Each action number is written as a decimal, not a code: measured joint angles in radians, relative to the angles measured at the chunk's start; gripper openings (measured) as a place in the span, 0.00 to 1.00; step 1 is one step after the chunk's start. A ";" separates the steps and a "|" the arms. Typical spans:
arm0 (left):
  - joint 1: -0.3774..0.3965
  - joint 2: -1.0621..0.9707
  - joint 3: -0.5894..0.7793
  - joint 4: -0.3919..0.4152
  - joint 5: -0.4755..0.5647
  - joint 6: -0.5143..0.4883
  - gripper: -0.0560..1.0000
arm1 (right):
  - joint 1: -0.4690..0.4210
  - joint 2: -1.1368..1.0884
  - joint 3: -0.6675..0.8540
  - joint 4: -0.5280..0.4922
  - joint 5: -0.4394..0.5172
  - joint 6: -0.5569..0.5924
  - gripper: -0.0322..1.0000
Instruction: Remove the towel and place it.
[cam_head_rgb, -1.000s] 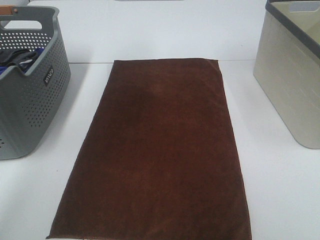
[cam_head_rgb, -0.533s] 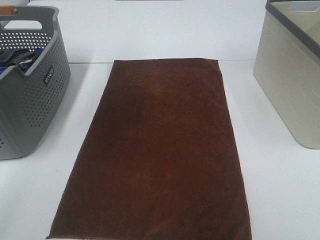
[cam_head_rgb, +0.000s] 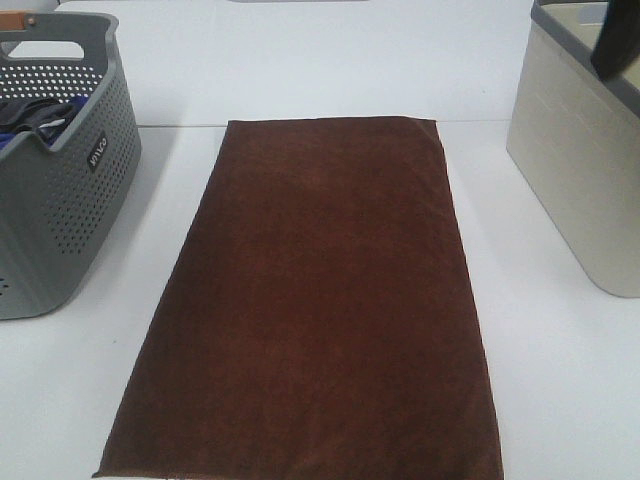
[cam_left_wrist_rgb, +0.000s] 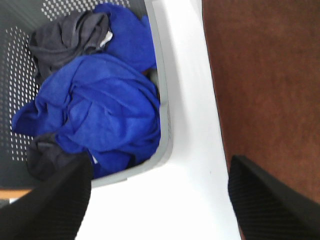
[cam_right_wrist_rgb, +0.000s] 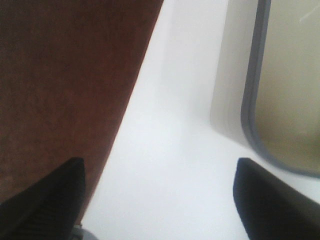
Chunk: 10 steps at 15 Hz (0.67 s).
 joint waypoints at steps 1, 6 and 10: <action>0.000 -0.079 0.103 -0.020 0.000 -0.003 0.74 | 0.000 -0.063 0.096 0.006 0.003 0.000 0.78; 0.000 -0.446 0.492 -0.125 0.001 -0.005 0.74 | 0.000 -0.419 0.531 0.053 0.005 0.001 0.78; 0.000 -0.687 0.704 -0.176 0.004 -0.005 0.74 | 0.000 -0.691 0.696 0.075 0.008 0.001 0.78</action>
